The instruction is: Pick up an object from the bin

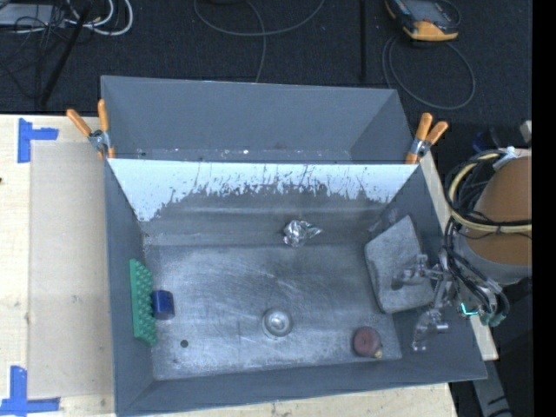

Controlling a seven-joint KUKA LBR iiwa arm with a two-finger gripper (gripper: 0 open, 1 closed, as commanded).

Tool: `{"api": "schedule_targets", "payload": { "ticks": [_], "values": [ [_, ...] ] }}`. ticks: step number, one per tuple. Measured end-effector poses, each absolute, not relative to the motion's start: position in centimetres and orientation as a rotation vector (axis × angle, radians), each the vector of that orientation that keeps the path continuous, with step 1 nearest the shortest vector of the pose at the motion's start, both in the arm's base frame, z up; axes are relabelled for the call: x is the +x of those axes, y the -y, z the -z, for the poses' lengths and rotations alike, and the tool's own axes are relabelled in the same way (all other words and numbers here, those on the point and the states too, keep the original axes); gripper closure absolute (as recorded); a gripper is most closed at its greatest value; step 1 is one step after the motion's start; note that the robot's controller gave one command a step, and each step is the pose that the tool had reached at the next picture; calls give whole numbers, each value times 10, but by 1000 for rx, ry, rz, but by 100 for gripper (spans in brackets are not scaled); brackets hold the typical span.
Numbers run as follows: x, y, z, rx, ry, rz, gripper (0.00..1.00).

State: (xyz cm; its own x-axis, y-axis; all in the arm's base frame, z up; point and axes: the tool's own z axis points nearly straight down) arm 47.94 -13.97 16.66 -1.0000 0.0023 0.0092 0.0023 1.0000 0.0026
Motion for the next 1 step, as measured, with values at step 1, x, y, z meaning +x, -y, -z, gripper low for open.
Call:
{"api": "schedule_targets", "payload": {
  "ticks": [1],
  "values": [
    [484,128,-174,745,3052,2,0]
  ]
}}
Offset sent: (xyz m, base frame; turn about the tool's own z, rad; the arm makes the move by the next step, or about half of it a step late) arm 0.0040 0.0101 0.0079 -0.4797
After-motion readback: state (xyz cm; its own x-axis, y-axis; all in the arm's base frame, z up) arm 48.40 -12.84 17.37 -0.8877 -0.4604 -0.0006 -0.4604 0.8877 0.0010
